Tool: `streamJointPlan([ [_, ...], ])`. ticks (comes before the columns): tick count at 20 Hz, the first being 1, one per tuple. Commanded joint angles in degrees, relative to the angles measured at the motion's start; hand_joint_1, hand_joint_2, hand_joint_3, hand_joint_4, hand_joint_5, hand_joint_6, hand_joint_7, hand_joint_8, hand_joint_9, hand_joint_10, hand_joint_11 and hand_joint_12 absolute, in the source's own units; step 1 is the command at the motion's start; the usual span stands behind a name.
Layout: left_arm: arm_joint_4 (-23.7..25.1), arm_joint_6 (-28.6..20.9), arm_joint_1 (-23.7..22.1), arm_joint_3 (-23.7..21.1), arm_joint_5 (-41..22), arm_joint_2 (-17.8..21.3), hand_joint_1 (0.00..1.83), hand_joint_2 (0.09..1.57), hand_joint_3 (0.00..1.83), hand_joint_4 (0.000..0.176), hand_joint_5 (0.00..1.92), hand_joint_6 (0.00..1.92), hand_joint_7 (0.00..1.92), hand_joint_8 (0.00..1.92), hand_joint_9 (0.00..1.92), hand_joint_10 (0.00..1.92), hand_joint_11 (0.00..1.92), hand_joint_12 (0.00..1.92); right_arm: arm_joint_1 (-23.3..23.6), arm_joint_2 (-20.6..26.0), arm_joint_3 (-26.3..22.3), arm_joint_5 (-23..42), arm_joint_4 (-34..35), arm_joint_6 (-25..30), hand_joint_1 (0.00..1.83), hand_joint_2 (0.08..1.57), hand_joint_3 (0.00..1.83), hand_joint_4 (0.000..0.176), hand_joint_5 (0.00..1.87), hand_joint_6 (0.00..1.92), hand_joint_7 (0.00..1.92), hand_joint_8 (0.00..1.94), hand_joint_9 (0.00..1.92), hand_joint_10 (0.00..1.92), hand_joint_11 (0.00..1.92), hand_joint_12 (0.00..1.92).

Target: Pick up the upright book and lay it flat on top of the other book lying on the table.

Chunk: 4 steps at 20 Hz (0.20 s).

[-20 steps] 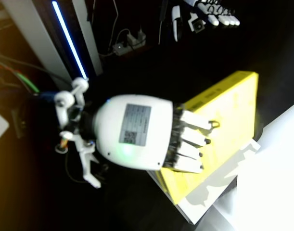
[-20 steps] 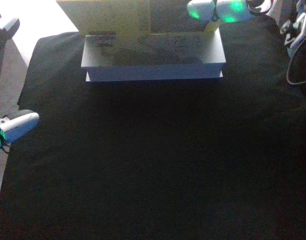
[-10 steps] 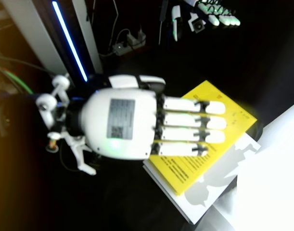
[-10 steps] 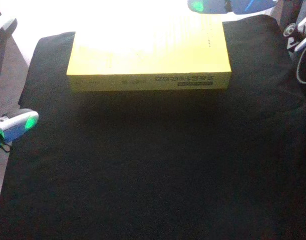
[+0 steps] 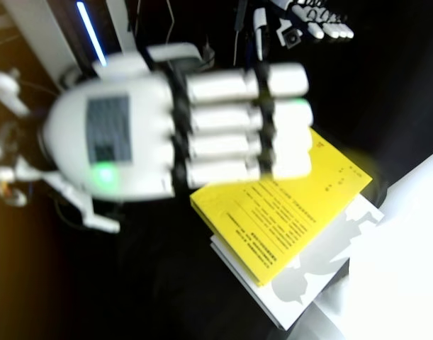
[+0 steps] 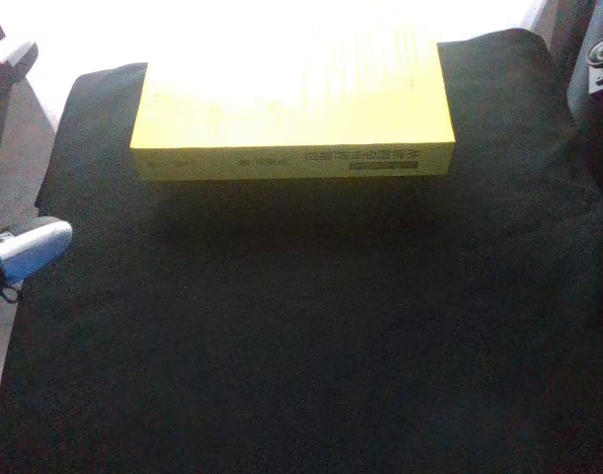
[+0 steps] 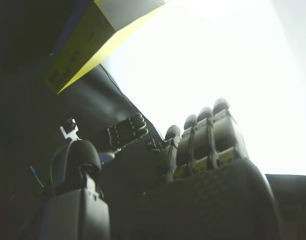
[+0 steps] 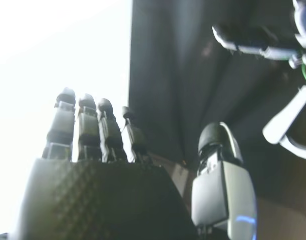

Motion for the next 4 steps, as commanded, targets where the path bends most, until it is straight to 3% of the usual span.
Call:
streamJointPlan([
  [1, 0.4, -0.1, -0.2, 0.2, -7.3, 0.7, 0.42, 1.11, 0.00, 0.128, 0.00, 0.00, 0.00, 0.00, 0.00, 0.00, 0.00, 0.00, 0.8, 1.0, -0.4, 6.4, 4.9, 0.4, 0.21, 1.13, 0.01, 0.079, 0.00, 0.00, 0.00, 0.00, 0.00, 0.00, 0.00, 0.00],
  [2, 0.4, -0.1, -0.2, 0.2, -7.3, 0.9, 0.41, 1.12, 0.00, 0.122, 0.00, 0.00, 0.00, 0.00, 0.00, 0.00, 0.00, 0.00, 0.7, 2.0, -1.2, 7.2, 5.1, 0.4, 0.20, 1.12, 0.00, 0.073, 0.00, 0.00, 0.00, 0.00, 0.00, 0.00, 0.00, 0.00],
  [3, 0.4, -0.1, -0.2, 0.1, -7.5, 1.2, 0.42, 1.13, 0.00, 0.136, 0.00, 0.00, 0.00, 0.00, 0.00, 0.00, 0.00, 0.00, 0.7, 3.1, -2.3, 8.1, 5.3, 0.3, 0.20, 1.13, 0.01, 0.054, 0.00, 0.00, 0.00, 0.00, 0.00, 0.00, 0.00, 0.00],
  [4, 0.4, -0.1, -0.2, 0.0, -7.8, 1.4, 0.41, 1.12, 0.00, 0.168, 0.00, 0.00, 0.00, 0.00, 0.00, 0.00, 0.00, 0.00, 0.6, 4.2, -3.4, 8.9, 5.7, 0.3, 0.18, 1.12, 0.00, 0.074, 0.00, 0.00, 0.00, 0.00, 0.00, 0.00, 0.00, 0.00],
])
